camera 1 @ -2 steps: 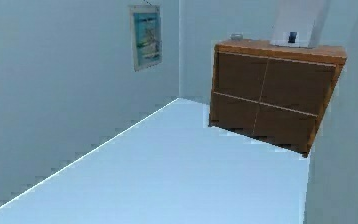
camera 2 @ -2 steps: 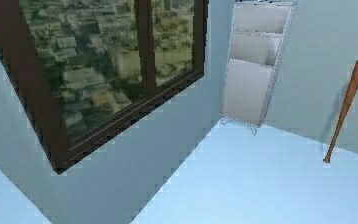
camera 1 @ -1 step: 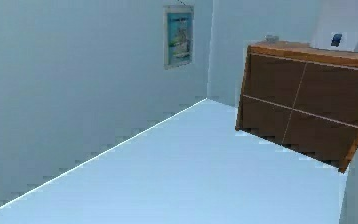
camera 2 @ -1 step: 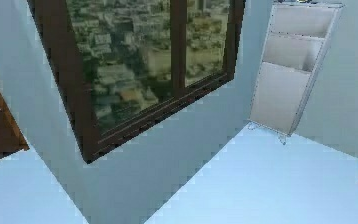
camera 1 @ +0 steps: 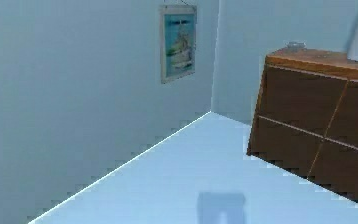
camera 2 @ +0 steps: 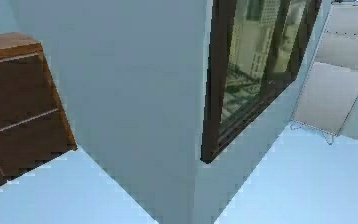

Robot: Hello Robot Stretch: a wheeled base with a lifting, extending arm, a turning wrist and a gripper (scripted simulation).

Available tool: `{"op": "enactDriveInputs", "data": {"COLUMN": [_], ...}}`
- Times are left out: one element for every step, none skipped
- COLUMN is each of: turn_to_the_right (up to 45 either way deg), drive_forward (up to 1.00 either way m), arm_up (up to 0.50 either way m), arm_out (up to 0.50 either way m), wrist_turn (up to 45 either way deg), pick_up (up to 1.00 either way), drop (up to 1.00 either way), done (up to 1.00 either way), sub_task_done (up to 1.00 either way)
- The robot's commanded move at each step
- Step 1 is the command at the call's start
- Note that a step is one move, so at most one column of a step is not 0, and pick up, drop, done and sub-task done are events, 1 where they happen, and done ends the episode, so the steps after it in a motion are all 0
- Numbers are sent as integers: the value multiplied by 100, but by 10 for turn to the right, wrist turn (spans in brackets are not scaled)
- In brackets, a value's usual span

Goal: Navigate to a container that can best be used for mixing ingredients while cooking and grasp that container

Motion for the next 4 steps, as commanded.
{"op": "enactDriveInputs", "data": {"turn_to_the_right": [390,0,120,0], "drive_forward": [0,100,0,15], "arm_up": [0,0,0,0], "arm_out": [0,0,0,0], "wrist_turn": [0,0,0,0], "pick_up": [0,0,0,0], "drop": [0,0,0,0], "done": [0,0,0,0], "sub_task_done": [0,0,0,0]}}
